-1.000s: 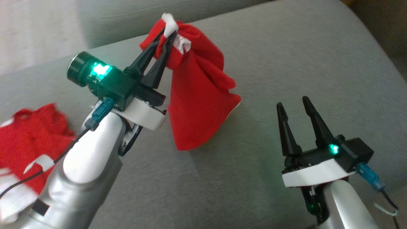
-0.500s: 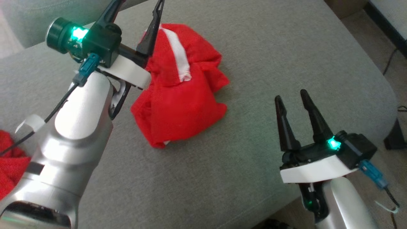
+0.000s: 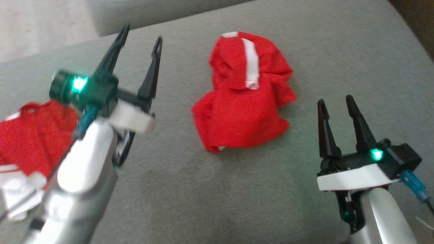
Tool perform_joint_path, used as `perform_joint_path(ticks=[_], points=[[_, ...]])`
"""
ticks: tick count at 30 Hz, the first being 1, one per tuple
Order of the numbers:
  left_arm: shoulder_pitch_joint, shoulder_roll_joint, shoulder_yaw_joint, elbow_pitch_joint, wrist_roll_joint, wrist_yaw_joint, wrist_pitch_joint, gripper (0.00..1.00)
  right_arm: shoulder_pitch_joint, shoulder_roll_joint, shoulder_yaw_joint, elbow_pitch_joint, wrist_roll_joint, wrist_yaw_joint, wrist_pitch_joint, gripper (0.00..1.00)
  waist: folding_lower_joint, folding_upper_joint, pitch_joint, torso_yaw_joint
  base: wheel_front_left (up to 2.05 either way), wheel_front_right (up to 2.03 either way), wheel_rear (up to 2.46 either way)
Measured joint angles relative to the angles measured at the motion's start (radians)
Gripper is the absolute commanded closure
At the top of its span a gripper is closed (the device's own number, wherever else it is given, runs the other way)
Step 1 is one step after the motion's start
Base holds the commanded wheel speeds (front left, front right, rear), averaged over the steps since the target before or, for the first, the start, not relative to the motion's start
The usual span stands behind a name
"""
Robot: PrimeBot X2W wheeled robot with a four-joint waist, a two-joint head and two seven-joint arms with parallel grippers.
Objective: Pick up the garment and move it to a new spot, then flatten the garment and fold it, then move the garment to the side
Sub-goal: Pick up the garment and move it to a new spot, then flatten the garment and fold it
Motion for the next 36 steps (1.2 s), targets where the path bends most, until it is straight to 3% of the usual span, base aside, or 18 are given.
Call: perform_joint_path(ticks=[7, 14, 24, 28, 36], points=[[0.277, 0.004, 0.030, -0.156, -0.010, 0.071, 0.000, 0.00, 0.055, 0.000, -0.047, 0.021, -0.037, 0.000, 0.000, 0.00, -0.0001, 0.0000, -0.042, 0.125, 0.00, 0.00, 0.00], [0.505, -0.062, 0.045, -0.236, -0.008, 0.135, 0.000, 0.00, 0.083, 0.000, -0.065, 0.054, -0.035, 0.000, 0.000, 0.00, -0.0001, 0.0000, -0.071, 0.217, 0.00, 0.00, 0.00], [0.518, -0.099, 0.072, -0.261, 0.035, 0.107, 0.000, 0.00, 0.076, 0.001, -0.102, 0.080, -0.043, 0.000, 0.000, 0.00, -0.0001, 0.0000, -0.076, 0.261, 0.00, 0.00, 0.00], [0.510, -0.110, 0.087, -0.259, 0.048, 0.093, 0.000, 0.00, 0.048, 0.001, -0.164, 0.219, -0.084, 0.000, 0.000, 0.00, 0.0000, 0.0000, -0.063, 0.271, 0.00, 0.00, 0.00], [0.502, -0.123, 0.096, -0.249, 0.068, 0.071, 0.000, 0.00, -0.079, 0.001, -0.179, 0.448, -0.106, 0.000, 0.009, 0.00, 0.0001, 0.0000, -0.022, 0.293, 0.00, 0.00, 0.00]])
